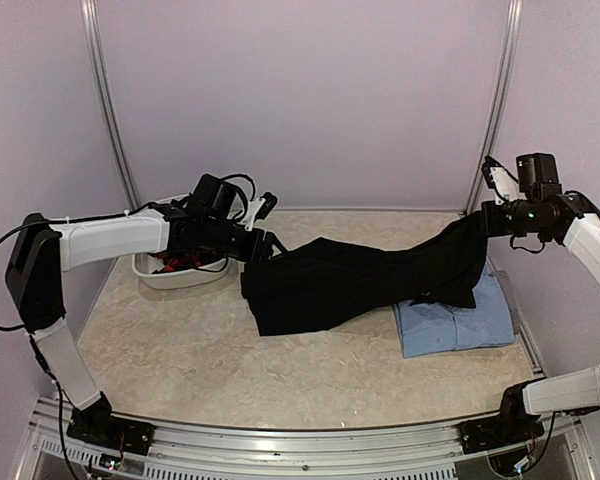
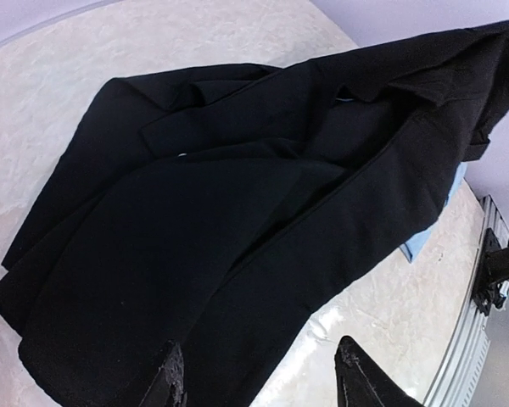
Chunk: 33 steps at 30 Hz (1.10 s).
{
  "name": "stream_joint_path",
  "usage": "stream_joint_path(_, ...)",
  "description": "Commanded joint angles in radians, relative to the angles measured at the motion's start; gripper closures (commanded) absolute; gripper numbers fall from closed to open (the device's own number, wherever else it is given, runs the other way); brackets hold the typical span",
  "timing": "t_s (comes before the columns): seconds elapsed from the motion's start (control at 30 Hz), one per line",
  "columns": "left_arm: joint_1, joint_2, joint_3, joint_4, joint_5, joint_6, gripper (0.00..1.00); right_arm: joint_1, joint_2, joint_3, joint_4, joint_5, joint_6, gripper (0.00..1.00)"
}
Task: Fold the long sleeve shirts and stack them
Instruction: Flatten out the crumpled shirt at the center of the board.
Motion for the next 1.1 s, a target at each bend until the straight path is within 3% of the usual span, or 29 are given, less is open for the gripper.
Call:
stream_joint_path(0.0, -0.005, -0.004, -0.030, -0.056, 0.017, 0.047, 0.43, -0.002, 0.010, -0.005, 0.027, -0.022, 0.006, 1.00)
stream_joint_path(0.37, -0.024, 0.166, -0.007, -0.064, 0.024, 0.108, 0.42, -0.001, 0.009, 0.007, 0.027, -0.002, 0.004, 1.00)
stream_joint_path(0.57, -0.023, 0.253, 0.040, -0.108, -0.065, 0.115, 0.40, -0.001, 0.012, 0.007, 0.023, -0.007, 0.002, 1.00)
stream_joint_path(1.07, -0.022, 0.219, -0.019, -0.029, -0.199, 0.138, 0.34, 0.000, 0.027, -0.007, 0.039, -0.030, 0.002, 1.00)
